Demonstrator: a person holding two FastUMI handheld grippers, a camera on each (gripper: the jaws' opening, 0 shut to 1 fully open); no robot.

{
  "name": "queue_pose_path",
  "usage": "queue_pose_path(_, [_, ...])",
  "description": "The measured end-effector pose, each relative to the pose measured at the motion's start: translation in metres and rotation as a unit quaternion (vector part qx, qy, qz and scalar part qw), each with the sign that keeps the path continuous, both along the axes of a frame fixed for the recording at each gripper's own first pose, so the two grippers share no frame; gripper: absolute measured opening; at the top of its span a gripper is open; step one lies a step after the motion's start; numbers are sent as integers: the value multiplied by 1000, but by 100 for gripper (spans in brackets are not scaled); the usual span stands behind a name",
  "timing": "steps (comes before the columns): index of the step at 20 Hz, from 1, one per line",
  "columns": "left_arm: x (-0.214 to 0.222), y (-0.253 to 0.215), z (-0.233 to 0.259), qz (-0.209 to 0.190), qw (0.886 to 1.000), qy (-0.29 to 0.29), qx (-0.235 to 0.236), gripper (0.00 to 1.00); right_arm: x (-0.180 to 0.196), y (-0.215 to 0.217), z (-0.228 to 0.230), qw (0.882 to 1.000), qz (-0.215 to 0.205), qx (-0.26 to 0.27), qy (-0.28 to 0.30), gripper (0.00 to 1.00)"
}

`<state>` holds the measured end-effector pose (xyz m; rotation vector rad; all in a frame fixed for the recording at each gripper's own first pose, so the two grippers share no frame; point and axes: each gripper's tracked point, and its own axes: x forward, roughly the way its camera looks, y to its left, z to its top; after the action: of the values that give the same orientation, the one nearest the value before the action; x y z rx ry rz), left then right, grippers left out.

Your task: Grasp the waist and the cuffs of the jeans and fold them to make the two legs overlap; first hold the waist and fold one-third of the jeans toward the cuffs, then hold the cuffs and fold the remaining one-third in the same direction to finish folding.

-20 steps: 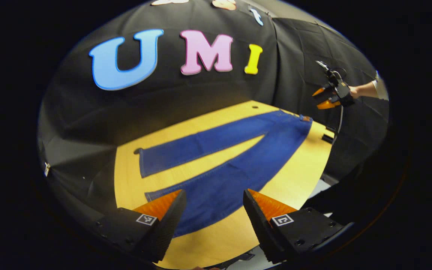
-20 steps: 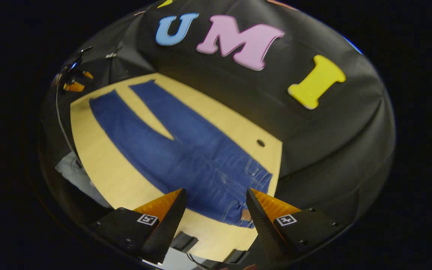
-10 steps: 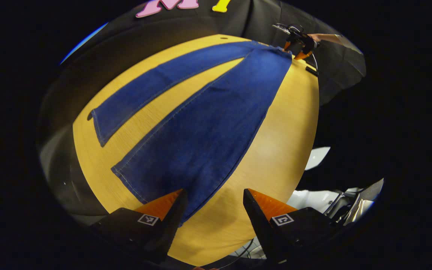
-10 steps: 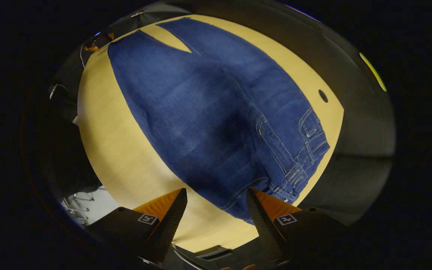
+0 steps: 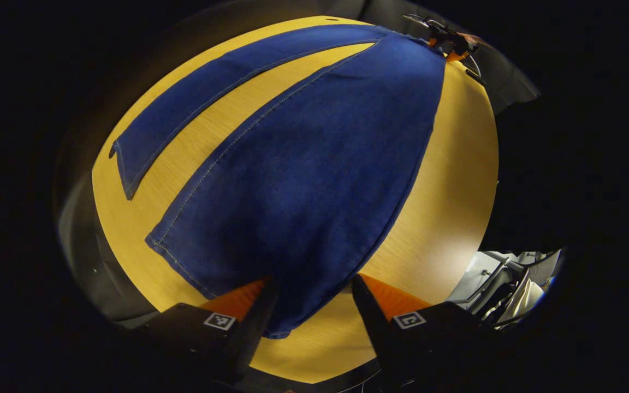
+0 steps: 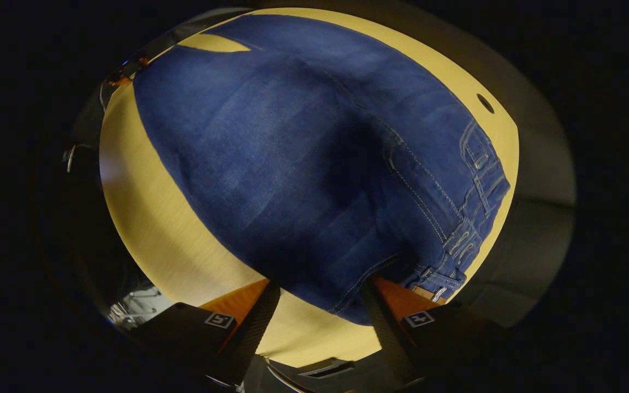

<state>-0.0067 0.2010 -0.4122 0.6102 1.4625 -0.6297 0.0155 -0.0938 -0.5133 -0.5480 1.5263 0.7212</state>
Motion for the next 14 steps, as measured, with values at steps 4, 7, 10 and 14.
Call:
queue_pose_path(4, [12,8,-2,39,999,-5,8,6,30,-12,-4,994,-91,-20,-60,8])
queue_pose_path(7, [11,5,-2,78,997,9,9,6,24,-14,0,991,-111,-16,-75,7])
queue_pose_path(10, [18,4,8,102,995,3,1,6,31,-14,15,984,-149,11,-99,7])
queue_pose_path(14, [40,-7,42,142,989,-44,-21,6,54,-6,49,965,-199,58,-159,7])
